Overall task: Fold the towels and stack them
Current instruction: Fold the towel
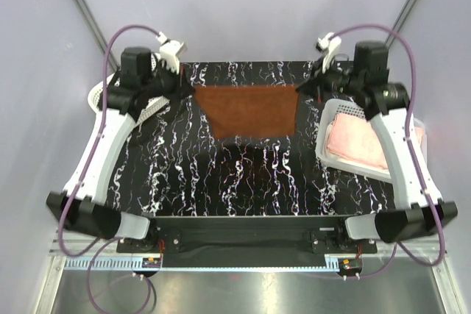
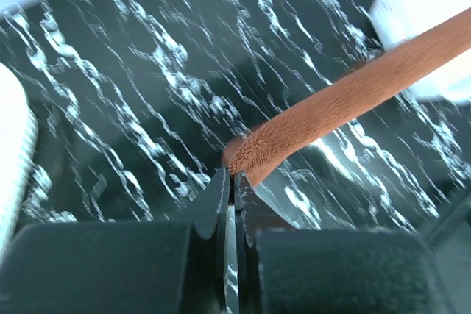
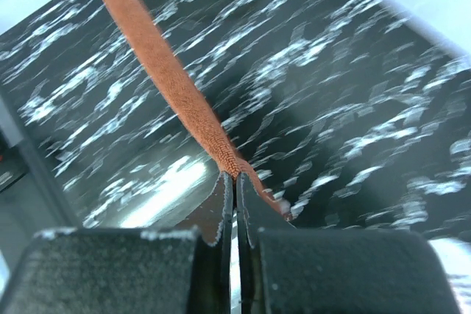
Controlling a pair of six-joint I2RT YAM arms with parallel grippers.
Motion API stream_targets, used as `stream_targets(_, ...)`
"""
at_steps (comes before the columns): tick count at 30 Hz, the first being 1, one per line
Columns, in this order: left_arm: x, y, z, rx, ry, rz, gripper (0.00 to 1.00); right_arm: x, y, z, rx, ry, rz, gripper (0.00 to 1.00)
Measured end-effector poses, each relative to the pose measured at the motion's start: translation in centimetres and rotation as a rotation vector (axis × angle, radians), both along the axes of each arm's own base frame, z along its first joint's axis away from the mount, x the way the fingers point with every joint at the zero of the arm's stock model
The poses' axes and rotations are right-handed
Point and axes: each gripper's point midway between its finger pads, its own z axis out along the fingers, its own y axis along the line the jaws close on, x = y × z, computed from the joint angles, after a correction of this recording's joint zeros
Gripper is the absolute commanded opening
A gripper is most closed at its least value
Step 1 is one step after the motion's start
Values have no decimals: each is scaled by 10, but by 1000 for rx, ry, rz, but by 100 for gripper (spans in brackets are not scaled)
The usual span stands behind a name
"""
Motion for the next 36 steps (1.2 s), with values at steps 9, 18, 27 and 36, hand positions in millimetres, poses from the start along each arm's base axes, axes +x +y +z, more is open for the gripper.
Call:
stream_targets(9,-93,4,-18,13,131,19,0,-113,47,-69,29,148,161,0)
stream_targets(18,-40,25,-140,165,501,233,0,-35,54,-163,-71,305,-4,0)
stream_targets(27,49,24,-227,248,629,262,3,61,63,-254,-199,395,-82,0)
stream_targets(36,138,34,-260,213,581,318,41,175,52,-277,-190,350,-165,30)
